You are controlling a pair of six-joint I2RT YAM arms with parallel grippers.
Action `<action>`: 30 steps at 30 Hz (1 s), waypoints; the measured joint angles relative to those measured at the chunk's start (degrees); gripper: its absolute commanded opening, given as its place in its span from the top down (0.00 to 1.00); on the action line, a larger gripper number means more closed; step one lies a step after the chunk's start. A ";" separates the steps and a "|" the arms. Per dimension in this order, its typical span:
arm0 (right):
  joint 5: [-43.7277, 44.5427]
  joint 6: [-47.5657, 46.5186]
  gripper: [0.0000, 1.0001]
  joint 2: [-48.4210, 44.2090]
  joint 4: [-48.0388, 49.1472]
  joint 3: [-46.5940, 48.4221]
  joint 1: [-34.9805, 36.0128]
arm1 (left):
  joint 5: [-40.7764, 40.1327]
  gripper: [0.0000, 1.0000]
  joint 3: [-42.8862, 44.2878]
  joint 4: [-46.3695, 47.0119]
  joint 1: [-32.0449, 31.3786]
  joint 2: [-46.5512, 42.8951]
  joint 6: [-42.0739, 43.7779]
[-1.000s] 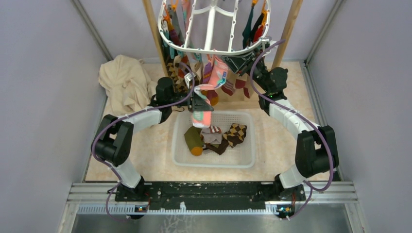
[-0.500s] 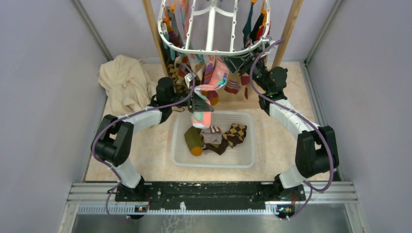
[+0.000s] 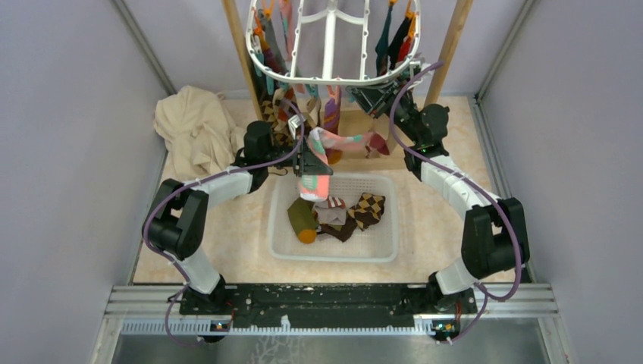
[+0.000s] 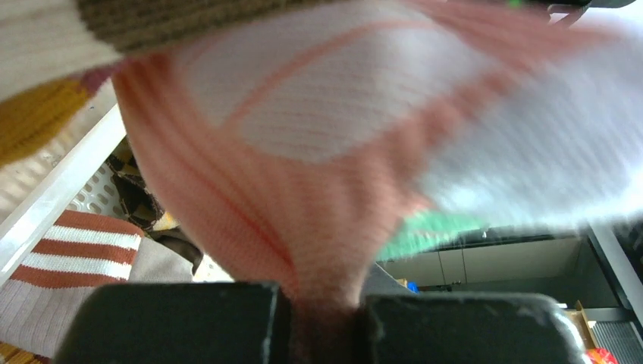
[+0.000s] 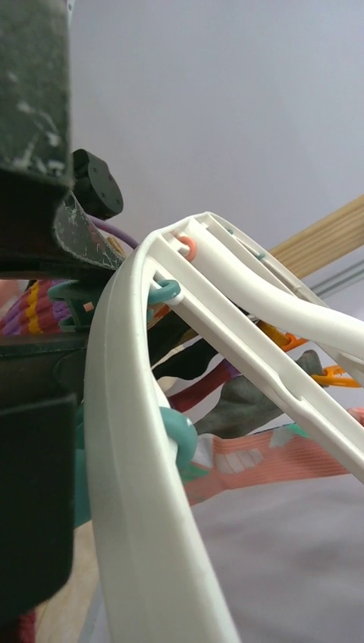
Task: Remove the socks clipped to the hanger
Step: Remove the sock from the hanger.
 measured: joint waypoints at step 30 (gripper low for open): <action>1.79 -5.70 0.10 -15.43 -15.10 -12.76 -0.26 | -0.20 0.93 -0.96 -11.56 -1.38 -14.53 4.11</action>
